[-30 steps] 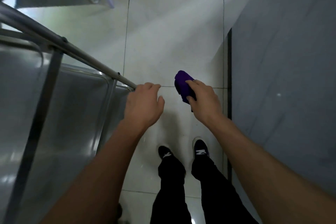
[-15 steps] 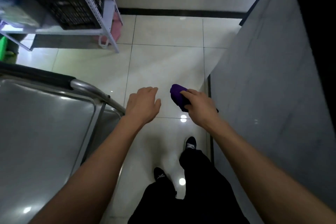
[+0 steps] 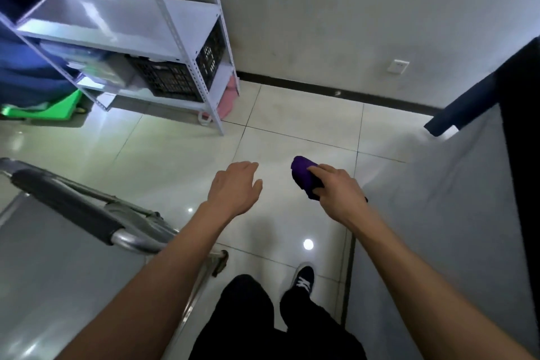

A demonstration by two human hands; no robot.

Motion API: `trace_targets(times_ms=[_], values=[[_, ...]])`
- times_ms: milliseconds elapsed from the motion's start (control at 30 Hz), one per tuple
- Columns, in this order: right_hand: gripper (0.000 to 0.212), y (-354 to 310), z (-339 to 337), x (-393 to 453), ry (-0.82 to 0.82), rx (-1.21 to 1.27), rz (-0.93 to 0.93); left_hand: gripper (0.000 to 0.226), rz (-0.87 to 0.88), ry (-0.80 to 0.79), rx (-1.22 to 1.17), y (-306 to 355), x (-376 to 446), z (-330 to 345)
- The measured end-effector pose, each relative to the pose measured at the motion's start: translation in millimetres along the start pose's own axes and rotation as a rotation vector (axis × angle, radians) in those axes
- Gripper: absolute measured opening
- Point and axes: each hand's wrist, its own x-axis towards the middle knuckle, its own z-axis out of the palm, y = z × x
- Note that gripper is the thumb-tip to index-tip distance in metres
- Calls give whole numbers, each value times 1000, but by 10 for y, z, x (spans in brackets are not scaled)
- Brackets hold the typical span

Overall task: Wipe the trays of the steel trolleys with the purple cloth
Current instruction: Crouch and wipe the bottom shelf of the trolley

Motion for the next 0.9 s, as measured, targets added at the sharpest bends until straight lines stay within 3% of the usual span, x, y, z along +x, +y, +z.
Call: trace_targets(times_ms=[300,467,700,900], values=[[44,-548,-222,1416,-89,-56,-202,50,-206,76,-187,-683,832,-344],[36,-1249,-349,2437,-95,-188,-349,38,-312,174,-236,-1357,1387,-710],[41,-2258,-545,3523,-121,-210,-531,37,-415,236,-225,-2245,1698,-1235],[31,-2857,-485,4344,-199,-173,-629,48,-549,220,-264,-2930,1975,-1454]])
